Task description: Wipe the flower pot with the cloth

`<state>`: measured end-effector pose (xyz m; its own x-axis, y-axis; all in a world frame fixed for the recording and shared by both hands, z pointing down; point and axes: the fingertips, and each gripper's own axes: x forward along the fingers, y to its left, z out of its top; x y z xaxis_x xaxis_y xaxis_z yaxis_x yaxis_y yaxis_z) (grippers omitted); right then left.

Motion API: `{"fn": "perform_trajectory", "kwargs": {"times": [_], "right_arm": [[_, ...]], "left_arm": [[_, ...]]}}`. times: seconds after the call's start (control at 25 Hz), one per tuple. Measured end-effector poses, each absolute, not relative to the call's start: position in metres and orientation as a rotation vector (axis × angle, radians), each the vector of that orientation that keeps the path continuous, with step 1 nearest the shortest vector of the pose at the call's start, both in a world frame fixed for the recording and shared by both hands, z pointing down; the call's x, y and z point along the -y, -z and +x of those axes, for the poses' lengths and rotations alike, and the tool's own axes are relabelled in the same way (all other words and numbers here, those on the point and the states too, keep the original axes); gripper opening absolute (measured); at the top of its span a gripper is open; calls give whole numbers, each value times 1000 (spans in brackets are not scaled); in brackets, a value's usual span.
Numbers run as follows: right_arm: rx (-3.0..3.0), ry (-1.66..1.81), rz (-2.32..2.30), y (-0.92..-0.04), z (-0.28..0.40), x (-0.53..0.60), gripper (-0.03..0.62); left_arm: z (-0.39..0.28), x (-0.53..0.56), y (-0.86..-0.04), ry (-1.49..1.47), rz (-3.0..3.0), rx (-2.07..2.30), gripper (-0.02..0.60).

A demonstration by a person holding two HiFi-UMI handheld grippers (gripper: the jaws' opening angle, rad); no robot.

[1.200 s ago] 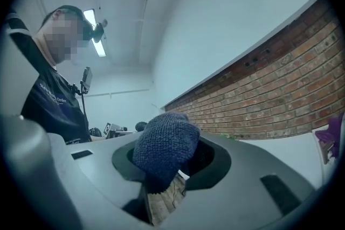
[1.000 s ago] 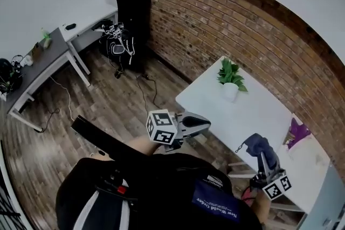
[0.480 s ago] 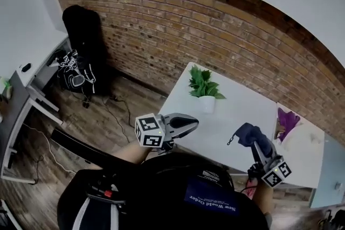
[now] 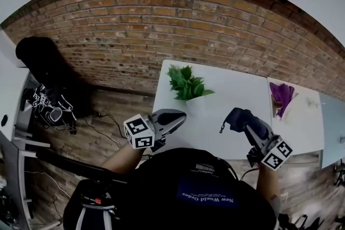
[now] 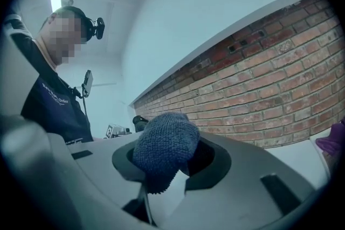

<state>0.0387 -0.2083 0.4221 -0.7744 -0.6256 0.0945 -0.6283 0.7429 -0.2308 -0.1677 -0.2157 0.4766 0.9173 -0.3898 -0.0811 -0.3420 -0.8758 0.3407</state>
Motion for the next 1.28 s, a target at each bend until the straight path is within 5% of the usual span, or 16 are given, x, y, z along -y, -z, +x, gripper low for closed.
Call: {"fn": "perform_trajectory", "kwargs": {"times": [0.28, 0.64, 0.76, 1.04, 1.28], "right_arm": [[2968, -410, 892, -421, 50, 282, 118], [3087, -424, 558, -441, 122, 363, 118], [3093, -418, 522, -449, 131, 372, 118], [3074, -441, 701, -454, 123, 368, 118], [3039, -493, 800, -461, 122, 362, 118]], "left_arm": [[-159, 269, -491, 166, 2691, 690, 3], [-66, 306, -526, -67, 2596, 966, 16], [-48, 308, -551, -375, 2619, 934, 73], [-55, 312, -613, -1052, 2589, 544, 354], [-53, 320, -655, -1384, 2494, 284, 466]]}}
